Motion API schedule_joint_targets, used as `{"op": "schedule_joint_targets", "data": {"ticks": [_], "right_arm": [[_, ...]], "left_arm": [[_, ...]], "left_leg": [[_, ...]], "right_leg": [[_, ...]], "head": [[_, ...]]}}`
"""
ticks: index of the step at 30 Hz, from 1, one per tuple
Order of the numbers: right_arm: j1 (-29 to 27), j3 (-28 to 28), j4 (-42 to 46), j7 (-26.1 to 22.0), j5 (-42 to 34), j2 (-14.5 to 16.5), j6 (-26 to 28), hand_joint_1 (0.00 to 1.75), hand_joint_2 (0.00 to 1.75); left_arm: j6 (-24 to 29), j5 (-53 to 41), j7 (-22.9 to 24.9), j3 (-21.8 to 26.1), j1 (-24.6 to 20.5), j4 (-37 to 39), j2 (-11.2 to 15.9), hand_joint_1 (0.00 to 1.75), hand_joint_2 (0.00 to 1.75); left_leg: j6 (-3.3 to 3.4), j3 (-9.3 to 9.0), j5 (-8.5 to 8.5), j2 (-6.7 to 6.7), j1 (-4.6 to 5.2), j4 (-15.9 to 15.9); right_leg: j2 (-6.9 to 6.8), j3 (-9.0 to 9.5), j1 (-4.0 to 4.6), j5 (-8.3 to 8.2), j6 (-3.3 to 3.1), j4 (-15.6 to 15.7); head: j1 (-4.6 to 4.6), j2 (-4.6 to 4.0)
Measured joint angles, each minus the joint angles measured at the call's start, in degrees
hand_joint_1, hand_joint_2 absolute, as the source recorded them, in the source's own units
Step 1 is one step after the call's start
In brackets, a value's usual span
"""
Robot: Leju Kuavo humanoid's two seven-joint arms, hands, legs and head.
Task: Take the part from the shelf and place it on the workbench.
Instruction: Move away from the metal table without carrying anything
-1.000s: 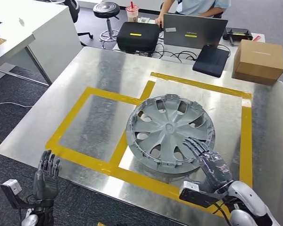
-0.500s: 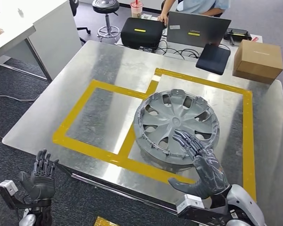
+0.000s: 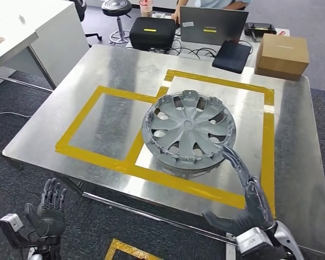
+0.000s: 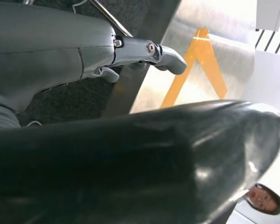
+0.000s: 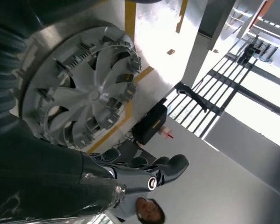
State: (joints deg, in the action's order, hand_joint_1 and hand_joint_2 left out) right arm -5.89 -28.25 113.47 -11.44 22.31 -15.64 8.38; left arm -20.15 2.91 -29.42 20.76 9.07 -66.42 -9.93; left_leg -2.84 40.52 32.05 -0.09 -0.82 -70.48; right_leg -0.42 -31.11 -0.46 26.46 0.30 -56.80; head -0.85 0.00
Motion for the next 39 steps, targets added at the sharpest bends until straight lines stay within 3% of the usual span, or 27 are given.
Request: {"op": "schedule_joint_targets", "data": {"ticks": [1,2,4,6,8,10,11,13,15,16,17,19,21,22,23,25,26,27,29,30,31,32,34,36,38,39], "right_arm": [[-1.0,0.5,-0.8,-0.5,-0.2,0.4,0.6,0.0,0.0],[-1.9,0.9,-1.5,-1.0,-0.4,0.7,1.3,0.0,0.0],[-3.2,1.5,-2.6,-1.8,-0.9,1.1,2.3,0.0,0.0],[-4.0,2.0,-3.2,-2.3,-1.2,1.4,2.9,0.0,0.0],[-4.3,2.2,-3.5,-2.9,-1.2,1.7,3.4,0.0,0.0],[-4.2,2.3,-3.6,-3.7,-1.0,2.0,4.1,0.0,0.0],[-4.3,2.3,-3.6,-4.1,-0.9,2.3,4.4,0.0,0.0],[-4.3,2.3,-3.8,-4.5,-0.8,2.5,4.7,0.0,0.0],[-4.4,2.3,-4.1,-4.6,-0.7,2.6,4.8,0.0,0.0],[-4.5,2.3,-4.3,-4.6,-0.7,2.6,5.0,0.0,0.0],[-4.6,2.3,-4.5,-4.6,-0.6,2.7,5.1,0.0,0.0],[-4.7,2.3,-4.6,-4.6,-0.5,2.7,5.5,0.0,0.0],[-4.8,2.3,-4.6,-4.6,-0.4,2.7,5.7,0.0,0.0],[-4.9,2.3,-4.6,-4.6,-0.3,2.7,5.8,0.0,0.0],[-5.0,2.4,-4.6,-4.6,-0.3,2.7,5.9,0.0,0.0],[-5.2,2.4,-4.6,-4.4,-0.3,2.8,6.2,0.0,0.0],[-5.3,2.4,-4.5,-4.3,-0.3,2.8,6.3,0.0,0.0],[-5.5,2.5,-4.5,-4.3,-0.4,2.9,6.4,0.0,0.0],[-6.0,2.6,-4.4,-4.2,-0.8,2.9,6.6,0.0,0.0],[-6.2,2.6,-4.4,-4.2,-1.0,2.9,6.6,0.0,0.0],[-6.4,2.7,-4.4,-4.2,-1.1,2.9,6.7,0.0,0.0],[-6.5,2.8,-4.4,-4.2,-1.3,2.9,6.8,0.0,0.0],[-6.6,3.1,-4.2,-4.2,-1.4,2.9,6.9,0.0,0.0],[-6.8,3.4,-3.6,-4.1,-1.5,2.9,7.0,0.0,0.0],[-7.0,3.7,-3.1,-4.0,-1.6,2.9,7.1,0.0,0.0],[-7.1,3.7,-3.0,-4.0,-1.6,2.9,7.1,0.0,0.0]], "left_arm": [[0.3,0.0,0.2,0.0,0.1,-0.2,-0.2,0.0,0.0],[0.5,0.0,0.4,0.0,0.2,-0.4,-0.4,0.0,0.0],[0.7,0.0,0.6,0.0,0.3,-1.0,-0.7,0.0,0.0],[0.9,0.0,0.7,0.0,0.2,-1.8,-1.0,0.0,0.0],[1.2,0.0,0.8,-0.1,0.2,-2.3,-1.4,0.0,0.0],[1.7,0.0,1.1,-0.1,0.7,-2.7,-1.7,0.0,0.0],[2.0,0.1,1.2,-0.1,0.9,-3.0,-1.8,0.0,0.0],[2.6,0.3,1.5,-0.3,1.1,-3.7,-2.1,0.0,0.0],[3.1,0.4,1.7,-0.6,1.2,-4.2,-2.4,0.0,0.0],[3.3,0.5,1.7,-0.7,1.4,-4.5,-2.5,0.0,0.0],[3.6,0.7,1.6,-0.7,1.6,-4.7,-2.6,0.0,0.0],[4.1,1.0,1.6,-0.7,2.0,-5.2,-2.8,0.0,0.0],[4.6,1.2,1.5,-0.7,2.1,-5.8,-3.0,0.0,0.0],[4.9,1.3,1.3,-0.7,2.1,-6.1,-3.1,0.0,0.0],[5.5,1.3,1.2,-0.7,2.2,-6.4,-3.3,0.0,0.0],[6.7,1.3,0.8,-0.6,2.8,-7.0,-3.4,0.0,0.0],[7.3,1.3,0.7,-0.5,3.1,-7.3,-3.5,0.0,0.0],[7.7,1.3,0.7,-0.4,3.3,-7.6,-3.5,0.0,0.0],[8.3,1.3,0.6,-0.4,3.5,-8.1,-3.7,0.0,0.0],[8.7,1.3,0.6,-0.4,3.5,-8.3,-3.8,0.0,0.0],[9.2,1.2,0.5,-0.4,3.6,-8.5,-3.9,0.0,0.0],[9.7,1.1,0.4,-0.4,3.7,-8.8,-3.9,0.0,0.0],[10.9,0.7,0.0,-0.4,3.9,-9.4,-4.0,0.0,0.0],[12.4,0.0,-0.5,-0.4,3.9,-10.1,-4.2,0.0,0.0],[13.6,-0.6,-0.9,-0.5,3.8,-10.8,-4.5,0.0,0.0],[13.9,-0.8,-1.0,-0.6,4.0,-11.0,-4.5,0.0,0.0]], "left_leg": [[0.0,-0.13,0.22,0.01,0.0,-1.7],[0.04,-1.19,-0.6,0.05,0.0,-1.4],[0.22,-6.13,-3.34,1.04,0.03,4.6],[0.64,-11.13,-4.23,2.91,0.31,12.1],[1.41,-12.43,-4.0,3.3,0.7,15.0],[2.46,-11.59,-4.62,2.38,0.77,15.1],[2.96,-11.08,-5.15,1.96,0.74,15.2],[3.67,-9.68,-6.45,0.99,0.69,15.2],[3.91,-7.9,-7.87,-0.22,0.84,15.2],[3.91,-6.99,-8.6,-0.84,0.92,15.1],[3.88,-6.11,-9.31,-1.44,0.98,15.1],[3.68,-4.51,-10.77,-2.76,1.02,15.1],[3.27,-3.3,-12.18,-4.07,1.11,15.1],[2.98,-2.95,-12.87,-4.65,1.1,15.1],[2.62,-2.72,-13.54,-5.22,1.05,15.2],[1.84,-2.27,-14.46,-6.08,0.95,15.6],[1.51,-1.8,-13.48,-5.63,0.98,15.1],[1.21,-1.14,-11.25,-4.64,1.03,13.5],[0.64,0.56,-4.52,-1.93,0.9,6.9],[0.32,1.23,-2.21,-1.17,0.71,2.9],[0.02,1.43,-1.35,-0.75,0.46,-0.3],[-0.28,0.82,-1.91,-0.51,0.19,-1.7],[-0.9,-3.15,-4.58,0.42,-0.38,1.1],[-1.28,-9.59,-4.8,3.26,-0.63,8.6],[-0.36,-12.73,-3.55,4.9,-0.37,13.6],[0.48,-12.56,-3.44,4.44,-0.09,14.4]], "right_leg": [[-0.3,-0.69,0.06,-0.49,0.03,0.0],[-0.67,-1.31,0.09,-0.92,0.12,0.0],[-1.52,-2.23,0.14,-1.63,0.49,-0.1],[-2.44,-2.76,0.38,-2.15,1.06,-0.5],[-3.52,-3.07,0.49,-2.71,1.77,-0.8],[-3.92,-3.36,0.26,-2.73,2.51,-0.9],[-3.27,-3.82,0.14,-1.53,2.86,-1.8],[-1.12,-5.67,0.04,3.54,3.34,-7.0],[0.04,-7.5,0.14,8.15,3.31,-14.5],[0.2,-7.57,0.23,8.65,3.15,-16.7],[0.31,-6.68,0.33,7.85,2.91,-16.9],[1.43,-1.9,0.51,4.63,2.22,-11.4],[3.83,4.15,0.56,4.03,1.49,-2.8],[4.64,5.79,0.61,4.5,1.25,0.0],[4.73,6.39,0.73,4.95,1.04,1.4],[3.42,5.51,0.75,4.1,0.46,1.6],[2.71,4.97,0.65,3.43,0.03,1.7],[1.93,4.3,0.48,2.65,-0.3,1.8],[0.38,2.97,0.42,1.22,-0.64,1.8],[-0.49,2.24,0.43,0.52,-0.59,1.7],[-1.34,1.47,0.42,-0.13,-0.51,1.6],[-2.18,0.51,0.38,-0.72,-0.34,1.4],[-3.71,-1.32,0.22,-1.61,0.23,0.7],[-5.05,-2.74,0.33,-2.07,0.92,-0.5],[-6.49,-3.47,0.42,-2.66,1.71,-1.3],[-7.26,-3.65,0.24,-3.05,2.12,-1.5]], "head": [[-0.01,0.0],[0.01,0.0],[0.0,0.0],[0.01,0.0],[0.04,0.0],[0.03,0.0],[0.05,0.0],[0.09,0.0],[0.08,0.0],[0.08,0.0],[0.06,0.0],[0.05,0.0],[0.0,0.0],[0.04,0.0],[0.11,0.0],[0.23,0.0],[0.01,0.0],[-0.27,0.0],[-0.72,0.0],[-0.76,0.0],[-0.76,0.0],[-0.78,0.0],[-0.79,0.0],[-0.88,0.01],[-0.95,0.02],[-0.92,0.01]]}}
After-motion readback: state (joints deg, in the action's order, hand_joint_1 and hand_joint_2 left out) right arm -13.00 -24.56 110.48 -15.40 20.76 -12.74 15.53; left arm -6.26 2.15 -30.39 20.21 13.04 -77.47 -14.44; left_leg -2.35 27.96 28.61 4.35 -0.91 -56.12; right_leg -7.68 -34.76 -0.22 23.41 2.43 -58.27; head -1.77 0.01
